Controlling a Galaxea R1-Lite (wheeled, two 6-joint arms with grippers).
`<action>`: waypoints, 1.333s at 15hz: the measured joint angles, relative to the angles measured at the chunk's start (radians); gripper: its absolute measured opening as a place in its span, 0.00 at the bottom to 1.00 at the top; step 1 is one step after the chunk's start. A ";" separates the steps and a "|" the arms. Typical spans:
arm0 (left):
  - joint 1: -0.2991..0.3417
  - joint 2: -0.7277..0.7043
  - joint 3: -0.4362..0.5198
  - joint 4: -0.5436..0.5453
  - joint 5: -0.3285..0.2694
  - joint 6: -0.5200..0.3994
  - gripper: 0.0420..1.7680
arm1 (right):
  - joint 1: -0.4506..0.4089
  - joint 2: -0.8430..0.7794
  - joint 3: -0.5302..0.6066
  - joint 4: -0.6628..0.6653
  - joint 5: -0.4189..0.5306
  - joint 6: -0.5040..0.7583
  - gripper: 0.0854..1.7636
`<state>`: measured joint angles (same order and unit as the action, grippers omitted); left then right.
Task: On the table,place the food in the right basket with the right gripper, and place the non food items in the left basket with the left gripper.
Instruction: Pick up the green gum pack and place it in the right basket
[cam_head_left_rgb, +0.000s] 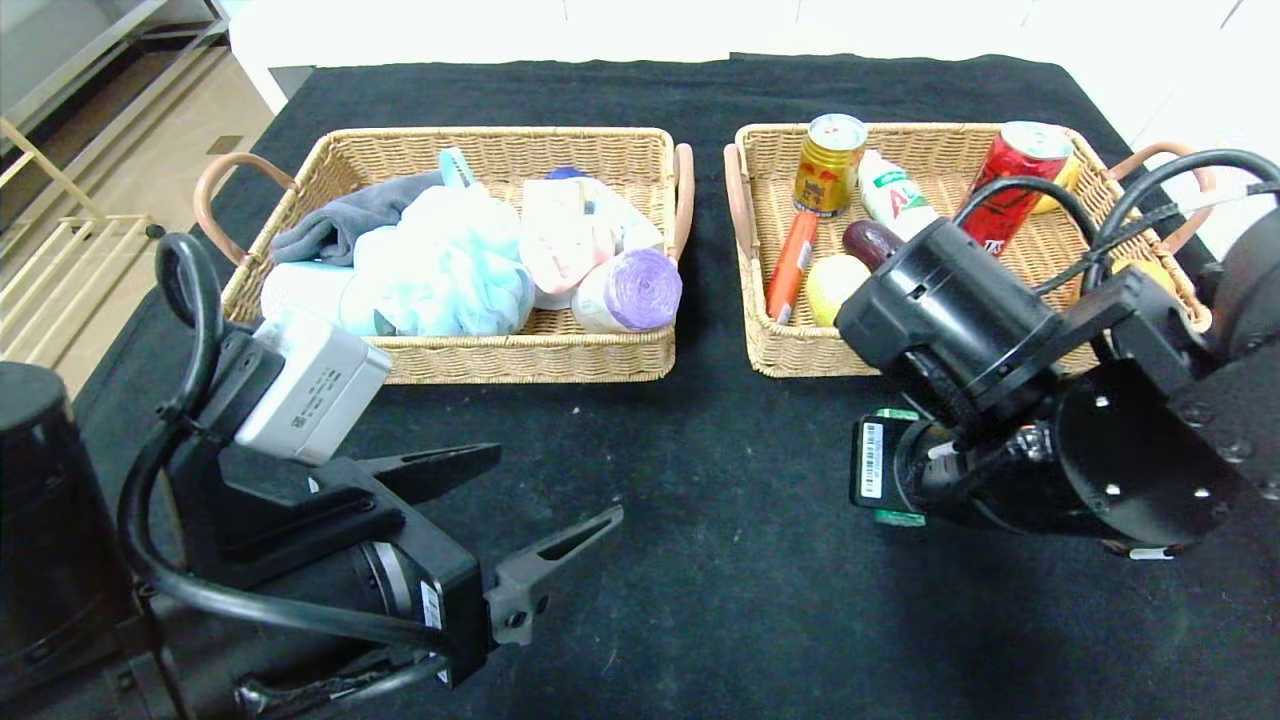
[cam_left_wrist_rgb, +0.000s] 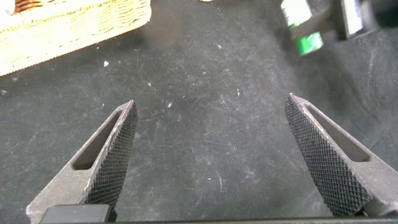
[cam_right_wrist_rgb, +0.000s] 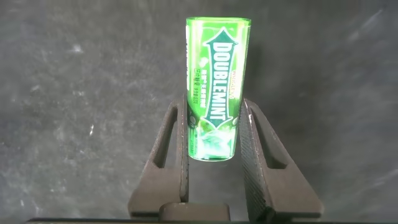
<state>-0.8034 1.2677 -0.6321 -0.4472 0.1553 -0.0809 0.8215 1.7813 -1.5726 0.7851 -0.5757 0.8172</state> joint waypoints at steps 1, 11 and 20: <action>-0.001 0.001 0.001 0.000 0.000 0.000 0.97 | -0.003 -0.016 0.000 -0.019 -0.008 -0.038 0.28; -0.003 0.008 0.004 0.000 -0.001 0.000 0.97 | -0.157 -0.063 -0.029 -0.446 -0.005 -0.488 0.28; -0.005 0.000 -0.001 -0.002 0.005 0.013 0.97 | -0.206 0.066 -0.259 -0.457 -0.005 -0.569 0.28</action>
<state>-0.8085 1.2681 -0.6334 -0.4494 0.1602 -0.0683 0.6157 1.8477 -1.8319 0.3281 -0.5811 0.2481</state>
